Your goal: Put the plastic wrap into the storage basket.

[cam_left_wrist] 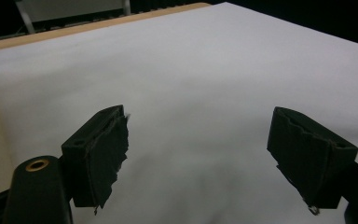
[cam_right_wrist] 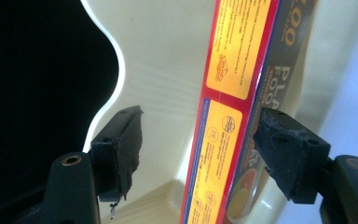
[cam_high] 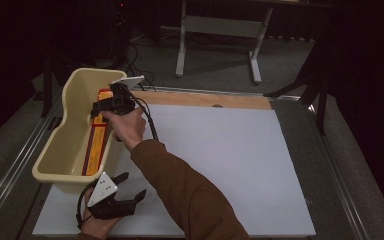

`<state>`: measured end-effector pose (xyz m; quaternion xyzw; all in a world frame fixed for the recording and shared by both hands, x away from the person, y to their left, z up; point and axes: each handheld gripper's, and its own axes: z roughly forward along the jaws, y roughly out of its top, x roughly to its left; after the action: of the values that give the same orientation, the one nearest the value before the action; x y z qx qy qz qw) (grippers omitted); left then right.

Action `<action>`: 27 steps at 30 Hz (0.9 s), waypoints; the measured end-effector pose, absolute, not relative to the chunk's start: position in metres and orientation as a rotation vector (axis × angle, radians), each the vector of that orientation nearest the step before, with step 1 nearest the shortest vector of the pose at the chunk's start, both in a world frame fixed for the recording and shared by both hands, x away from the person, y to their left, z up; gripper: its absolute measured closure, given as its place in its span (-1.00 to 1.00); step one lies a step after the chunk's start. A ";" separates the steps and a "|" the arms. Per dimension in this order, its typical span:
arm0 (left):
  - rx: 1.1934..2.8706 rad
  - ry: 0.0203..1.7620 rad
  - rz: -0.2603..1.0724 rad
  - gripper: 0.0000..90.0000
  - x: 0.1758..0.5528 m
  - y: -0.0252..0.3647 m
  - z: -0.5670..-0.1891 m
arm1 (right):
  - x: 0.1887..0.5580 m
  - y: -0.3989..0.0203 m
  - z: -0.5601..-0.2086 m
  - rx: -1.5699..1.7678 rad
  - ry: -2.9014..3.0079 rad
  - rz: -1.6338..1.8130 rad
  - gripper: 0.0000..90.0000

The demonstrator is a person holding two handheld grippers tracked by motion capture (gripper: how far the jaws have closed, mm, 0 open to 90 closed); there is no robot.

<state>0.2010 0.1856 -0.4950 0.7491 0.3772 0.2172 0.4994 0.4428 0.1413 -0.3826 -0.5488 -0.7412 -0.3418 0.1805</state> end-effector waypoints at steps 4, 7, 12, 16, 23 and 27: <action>1.809 0.916 0.525 -0.56 0.201 0.186 -0.495 | 0.441 0.140 -0.380 -1.522 -2.138 -0.967 -0.28; 1.813 0.914 0.525 -0.56 0.201 0.186 -0.495 | 0.440 0.139 -0.378 -1.477 -2.188 -0.973 -0.27; 1.817 0.910 0.528 -0.56 0.201 0.185 -0.495 | 0.434 0.136 -0.371 -1.367 -2.369 -1.019 -0.19; 1.821 0.910 0.527 -0.56 0.202 0.184 -0.495 | 0.425 0.134 -0.365 -1.273 -2.548 -1.057 -0.19; 1.823 0.908 0.529 -0.56 0.202 0.184 -0.495 | 0.408 0.119 -0.361 -1.054 -2.753 -1.093 -0.30; 1.826 0.907 0.526 -0.56 0.203 0.184 -0.495 | 0.401 0.099 -0.363 -0.964 -2.824 -1.157 -0.35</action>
<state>0.2025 0.1836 -0.4954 0.7536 0.3740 0.2171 0.4951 0.4008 0.0986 -0.3629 -0.3011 -0.8820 -0.3614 -0.0295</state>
